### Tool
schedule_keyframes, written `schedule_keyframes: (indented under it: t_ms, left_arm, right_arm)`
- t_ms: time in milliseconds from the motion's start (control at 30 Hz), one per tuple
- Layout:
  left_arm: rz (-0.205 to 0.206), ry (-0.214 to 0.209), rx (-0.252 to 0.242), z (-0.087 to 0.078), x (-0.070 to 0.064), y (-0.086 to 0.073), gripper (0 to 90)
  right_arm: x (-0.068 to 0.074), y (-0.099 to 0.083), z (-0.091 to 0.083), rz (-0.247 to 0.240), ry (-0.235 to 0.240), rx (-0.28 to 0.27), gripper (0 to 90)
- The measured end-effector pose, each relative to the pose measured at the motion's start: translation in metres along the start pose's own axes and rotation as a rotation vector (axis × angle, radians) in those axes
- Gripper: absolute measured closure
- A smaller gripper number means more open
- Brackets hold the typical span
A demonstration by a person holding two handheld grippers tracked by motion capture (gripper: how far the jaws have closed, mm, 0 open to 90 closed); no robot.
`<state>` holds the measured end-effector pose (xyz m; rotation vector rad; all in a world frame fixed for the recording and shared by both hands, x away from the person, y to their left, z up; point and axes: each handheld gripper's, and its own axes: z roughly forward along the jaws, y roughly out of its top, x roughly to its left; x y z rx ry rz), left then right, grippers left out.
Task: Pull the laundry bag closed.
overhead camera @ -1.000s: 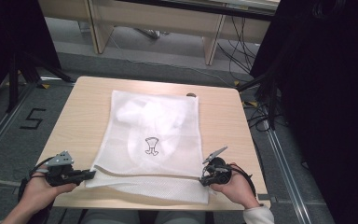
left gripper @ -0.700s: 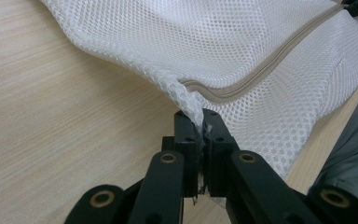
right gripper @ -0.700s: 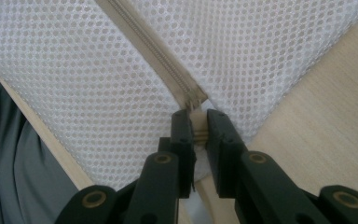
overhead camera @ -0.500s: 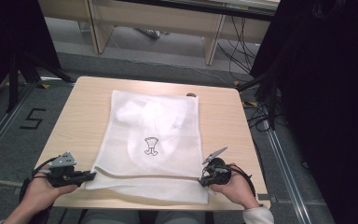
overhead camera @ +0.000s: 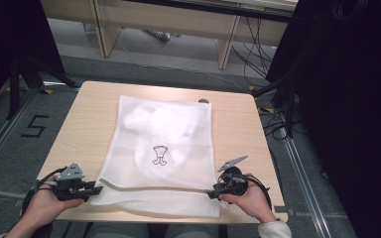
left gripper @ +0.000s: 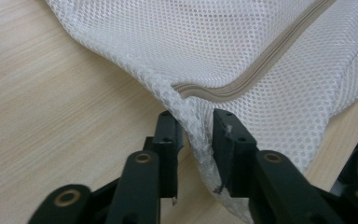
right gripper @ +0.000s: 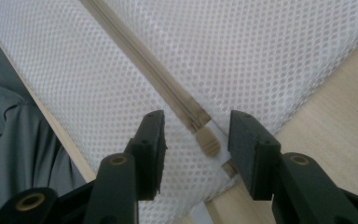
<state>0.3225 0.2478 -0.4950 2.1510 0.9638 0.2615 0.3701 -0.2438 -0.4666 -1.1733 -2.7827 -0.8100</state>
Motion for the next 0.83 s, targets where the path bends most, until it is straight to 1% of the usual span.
schedule_keyframes:
  t_ms: [33, 67, 100, 133, 167, 200, 233, 267, 300, 333, 367, 400, 433, 467, 500, 533, 567, 600, 633, 667, 700, 733, 767, 800, 833]
  left_arm:
    - [-0.016, 0.015, -0.029, 0.002, -0.001, -0.001, 63.8]
    - [-0.016, 0.02, -0.019, 0.002, -0.002, 0.0, 61.0]
    - [0.006, 0.014, -0.004, 0.0, 0.0, 0.0, 59.1]
    - [0.018, 0.011, -0.006, -0.001, 0.0, 0.0, 57.4]
    - [0.016, 0.015, -0.007, -0.001, 0.0, 0.0, 55.2]
    - [0.01, 0.019, -0.021, -0.001, 0.0, 0.0, 53.9]
    - [0.014, 0.02, -0.021, -0.002, 0.0, -0.001, 52.4]
    - [0.019, 0.027, -0.024, -0.004, 0.0, -0.001, 51.7]
    - [0.02, 0.023, -0.033, -0.004, 0.001, -0.002, 50.8]
    - [0.021, 0.028, -0.032, -0.006, 0.001, -0.002, 49.9]
    - [0.023, 0.021, -0.043, -0.006, 0.001, -0.003, 49.4]
    - [0.008, 0.028, -0.044, -0.007, 0.0, -0.004, 49.2]
    - [0.003, 0.026, -0.052, -0.008, 0.0, -0.005, 48.6]
    - [0.014, 0.02, -0.038, -0.009, 0.002, -0.004, 47.8]
    - [0.018, 0.021, -0.057, -0.01, 0.003, -0.005, 47.2]
    - [-0.002, 0.025, -0.063, -0.011, 0.002, -0.004, 46.3]
    - [-0.01, 0.025, -0.093, -0.012, 0.003, -0.004, 45.2]
    - [-0.006, 0.027, -0.124, -0.014, 0.004, -0.004, 43.7]
    - [-0.039, 0.032, -0.152, -0.015, 0.004, -0.003, 42.6]
    - [-0.033, 0.045, -0.167, -0.017, 0.007, -0.002, 42.2]
    - [-0.051, 0.061, -0.179, -0.019, 0.008, -0.002, 41.1]
    - [-0.051, 0.074, -0.194, -0.02, 0.01, -0.002, 40.4]
    - [-0.063, 0.082, -0.217, -0.02, 0.01, -0.001, 40.2]
    - [-0.074, 0.092, -0.23, -0.021, 0.012, -0.001, 40.1]
    - [-0.089, 0.104, -0.243, -0.022, 0.012, -0.001, 39.8]
  right_arm:
    - [0.001, 0.0, 0.0, 0.02, 0.013, -0.008, 54.9]
    - [0.001, 0.001, 0.001, 0.039, -0.012, -0.017, 54.0]
    - [0.001, 0.001, 0.0, 0.06, -0.036, -0.017, 53.3]
    - [0.0, 0.002, 0.0, 0.033, -0.014, -0.048, 52.3]
    - [-0.001, 0.002, -0.001, 0.03, -0.013, -0.06, 50.7]
    - [-0.001, 0.002, -0.003, 0.042, -0.018, -0.071, 49.9]
    - [-0.003, 0.002, -0.004, 0.031, -0.011, -0.102, 49.5]
    - [-0.003, 0.002, -0.005, 0.043, -0.019, -0.116, 48.5]
    - [-0.003, 0.002, -0.003, 0.061, -0.034, -0.156, 48.1]
    - [-0.004, 0.002, -0.006, 0.059, -0.036, -0.135, 47.3]
    - [-0.005, 0.001, -0.004, 0.066, -0.037, -0.178, 46.2]
    - [-0.006, 0.002, -0.007, 0.066, -0.047, -0.146, 45.7]
    - [-0.006, 0.002, -0.007, 0.081, -0.042, -0.155, 44.7]
    - [-0.006, 0.001, -0.005, 0.1, -0.049, -0.185, 43.6]
    - [-0.009, 0.002, -0.008, 0.082, -0.057, -0.174, 43.4]
    - [-0.01, 0.001, -0.006, 0.094, -0.062, -0.216, 43.3]
    - [-0.012, 0.001, -0.009, 0.086, -0.076, -0.204, 42.4]
    - [-0.012, 0.001, -0.008, 0.112, -0.092, -0.232, 41.1]
    - [-0.011, 0.001, -0.011, 0.14, -0.098, -0.23, 40.6]
    - [-0.013, 0.001, -0.013, 0.115, -0.083, -0.24, 39.7]
    - [-0.014, 0.001, -0.012, 0.131, -0.09, -0.269, 38.6]
    - [-0.012, 0.0, -0.013, 0.161, -0.085, -0.261, 38.1]
    - [-0.014, 0.0, -0.015, 0.156, -0.088, -0.249, 37.2]
    - [-0.015, 0.0, -0.011, 0.172, -0.099, -0.305, 36.7]
    - [-0.016, 0.0, -0.016, 0.181, -0.1, -0.27, 36.6]
